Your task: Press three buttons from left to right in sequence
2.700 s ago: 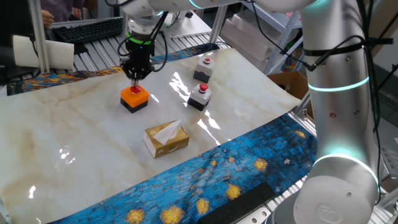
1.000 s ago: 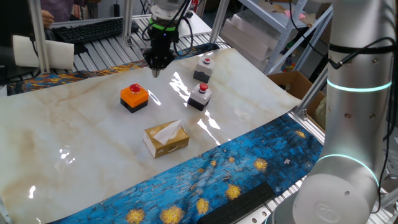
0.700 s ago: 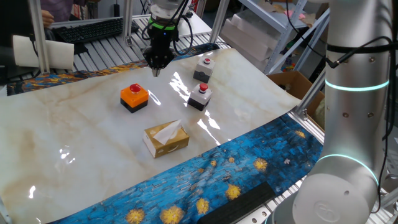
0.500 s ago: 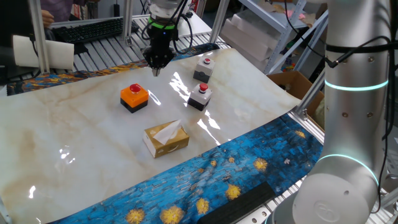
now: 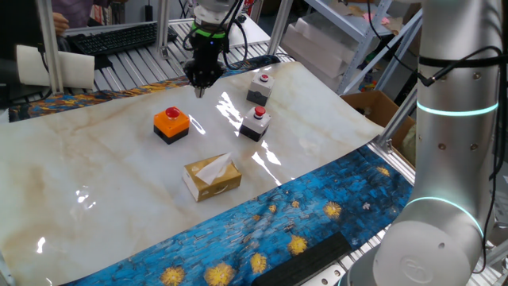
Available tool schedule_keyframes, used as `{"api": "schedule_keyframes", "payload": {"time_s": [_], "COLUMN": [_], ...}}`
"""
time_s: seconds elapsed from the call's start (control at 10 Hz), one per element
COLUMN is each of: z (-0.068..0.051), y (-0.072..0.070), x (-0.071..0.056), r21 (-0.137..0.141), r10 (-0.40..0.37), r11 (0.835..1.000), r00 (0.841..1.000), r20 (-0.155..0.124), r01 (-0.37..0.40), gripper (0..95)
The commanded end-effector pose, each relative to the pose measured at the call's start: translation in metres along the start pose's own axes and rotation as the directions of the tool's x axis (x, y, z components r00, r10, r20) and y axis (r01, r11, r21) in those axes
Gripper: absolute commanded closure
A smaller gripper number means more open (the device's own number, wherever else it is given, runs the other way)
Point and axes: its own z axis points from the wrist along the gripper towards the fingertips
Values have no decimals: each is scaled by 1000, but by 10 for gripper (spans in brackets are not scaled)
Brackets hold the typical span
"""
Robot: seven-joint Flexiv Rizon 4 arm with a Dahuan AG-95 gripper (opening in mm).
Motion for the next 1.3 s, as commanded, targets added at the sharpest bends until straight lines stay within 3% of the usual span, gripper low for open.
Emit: {"api": "schedule_keyframes", "payload": {"time_s": [0.1, 0.4, 1.0, 1.3], "z": [0, 0, 0, 0], "y": [0, 0, 0, 0], "x": [0, 0, 0, 0], "r21": [-1, 11, 12, 12], "r10": [18, 137, 280, 357], "r11": [1000, 991, 960, 934], "r00": [1000, 991, 960, 934], "r20": [-2, 2, 5, 11], "r01": [-18, -137, -280, -357], "gripper": [950, 950, 950, 950]}}
